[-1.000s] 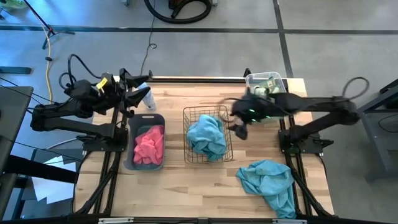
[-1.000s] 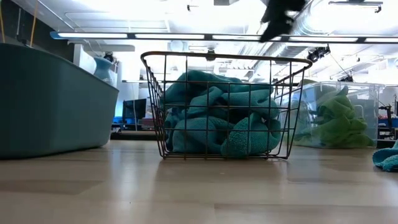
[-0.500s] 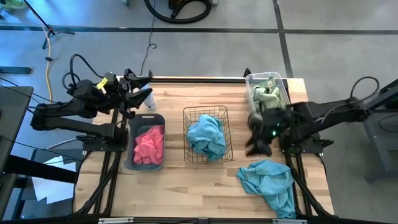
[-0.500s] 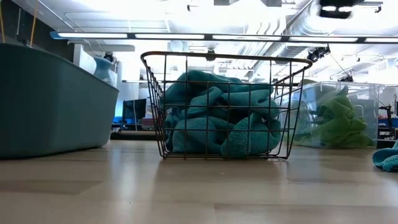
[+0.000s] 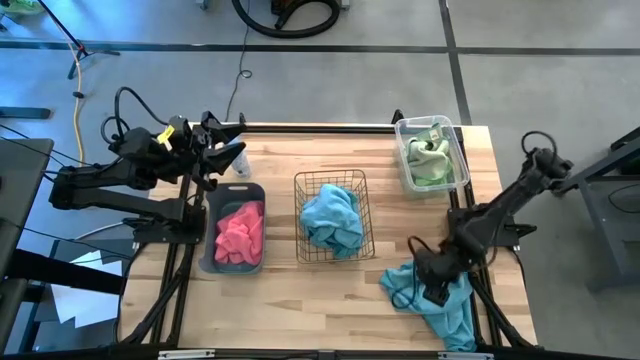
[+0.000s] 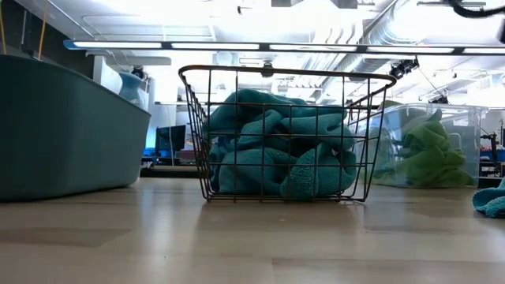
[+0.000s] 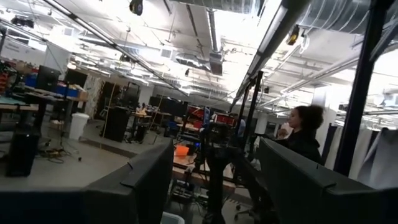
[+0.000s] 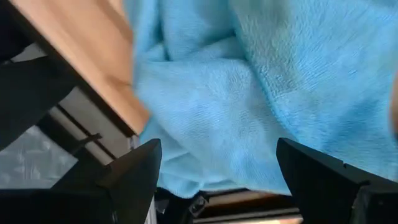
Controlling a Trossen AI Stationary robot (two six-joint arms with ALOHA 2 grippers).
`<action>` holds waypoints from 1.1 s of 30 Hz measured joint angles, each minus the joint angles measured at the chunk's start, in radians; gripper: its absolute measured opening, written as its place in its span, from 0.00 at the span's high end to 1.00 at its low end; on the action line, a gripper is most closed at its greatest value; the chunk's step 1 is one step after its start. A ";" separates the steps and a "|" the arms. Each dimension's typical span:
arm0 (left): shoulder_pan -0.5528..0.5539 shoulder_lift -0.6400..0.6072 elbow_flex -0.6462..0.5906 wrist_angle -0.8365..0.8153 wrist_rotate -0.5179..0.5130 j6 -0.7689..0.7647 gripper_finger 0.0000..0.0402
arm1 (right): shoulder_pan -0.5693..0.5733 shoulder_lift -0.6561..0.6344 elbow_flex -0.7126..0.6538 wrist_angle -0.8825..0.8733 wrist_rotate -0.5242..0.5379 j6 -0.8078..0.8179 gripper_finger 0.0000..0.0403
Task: Sort microfiber towel by color & place in baskets
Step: Put the blue towel into the wire basket
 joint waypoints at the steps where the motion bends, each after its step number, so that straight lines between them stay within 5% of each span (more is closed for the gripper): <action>1: 0.000 0.000 0.000 0.000 0.007 0.000 0.44 | 0.020 0.009 -0.021 0.032 0.009 0.035 0.21; 5: 0.000 0.000 0.000 0.000 0.018 0.000 0.44 | 0.052 0.034 -0.046 0.132 0.029 0.062 0.21; 15: 0.000 0.000 0.000 -0.031 0.018 -0.018 0.44 | 0.080 0.105 0.031 -0.028 0.217 -0.018 0.21; 29: 0.000 0.000 0.000 -0.077 0.018 -0.051 0.44 | 0.172 0.376 0.031 0.041 0.205 -0.106 0.22; 33: 0.000 0.000 0.000 -0.077 0.018 -0.050 0.44 | 0.167 0.403 0.034 0.053 0.180 -0.112 0.31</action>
